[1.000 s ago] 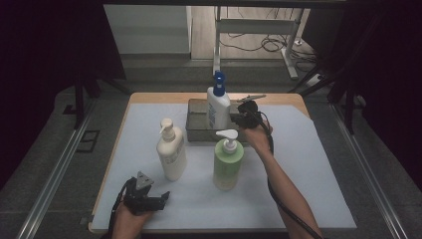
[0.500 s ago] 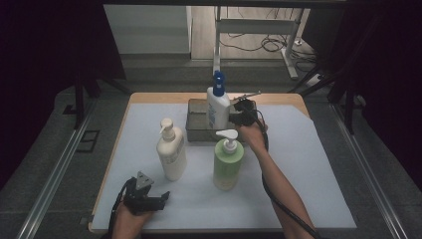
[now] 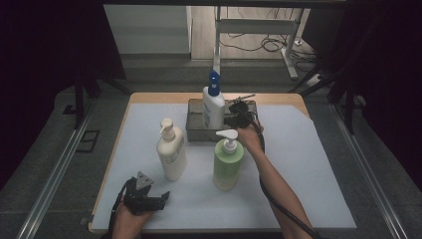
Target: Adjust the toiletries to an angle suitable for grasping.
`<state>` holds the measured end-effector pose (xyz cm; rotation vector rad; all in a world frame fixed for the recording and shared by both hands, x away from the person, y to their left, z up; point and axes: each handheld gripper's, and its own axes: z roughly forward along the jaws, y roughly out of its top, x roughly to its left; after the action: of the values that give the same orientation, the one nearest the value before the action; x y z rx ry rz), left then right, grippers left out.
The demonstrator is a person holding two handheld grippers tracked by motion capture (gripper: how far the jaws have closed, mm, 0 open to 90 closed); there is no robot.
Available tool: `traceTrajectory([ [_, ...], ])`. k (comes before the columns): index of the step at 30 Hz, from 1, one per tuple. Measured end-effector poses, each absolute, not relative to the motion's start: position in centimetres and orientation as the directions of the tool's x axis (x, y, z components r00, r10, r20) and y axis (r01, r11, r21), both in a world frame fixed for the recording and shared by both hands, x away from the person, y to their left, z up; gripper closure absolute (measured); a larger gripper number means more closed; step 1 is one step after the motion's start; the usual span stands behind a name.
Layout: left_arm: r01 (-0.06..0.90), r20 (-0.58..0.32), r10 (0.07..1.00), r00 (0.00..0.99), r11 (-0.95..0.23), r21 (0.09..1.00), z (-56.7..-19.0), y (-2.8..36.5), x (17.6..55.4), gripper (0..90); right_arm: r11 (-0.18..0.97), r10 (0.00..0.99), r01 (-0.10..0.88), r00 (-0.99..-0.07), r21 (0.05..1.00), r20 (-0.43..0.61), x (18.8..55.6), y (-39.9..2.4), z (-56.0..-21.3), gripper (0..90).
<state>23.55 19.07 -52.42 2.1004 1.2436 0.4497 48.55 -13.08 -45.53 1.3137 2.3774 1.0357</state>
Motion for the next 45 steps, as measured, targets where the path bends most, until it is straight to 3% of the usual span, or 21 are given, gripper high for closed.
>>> traceTrajectory([
  [45, 0.648, -0.033, 0.87, 0.492, -0.341, 0.681, -52.4, 19.1, 23.6, 10.7, 0.423, 0.712, 0.594, -0.685, 0.684, 0.155, 49.0, -8.8, -45.7, 87.6],
])
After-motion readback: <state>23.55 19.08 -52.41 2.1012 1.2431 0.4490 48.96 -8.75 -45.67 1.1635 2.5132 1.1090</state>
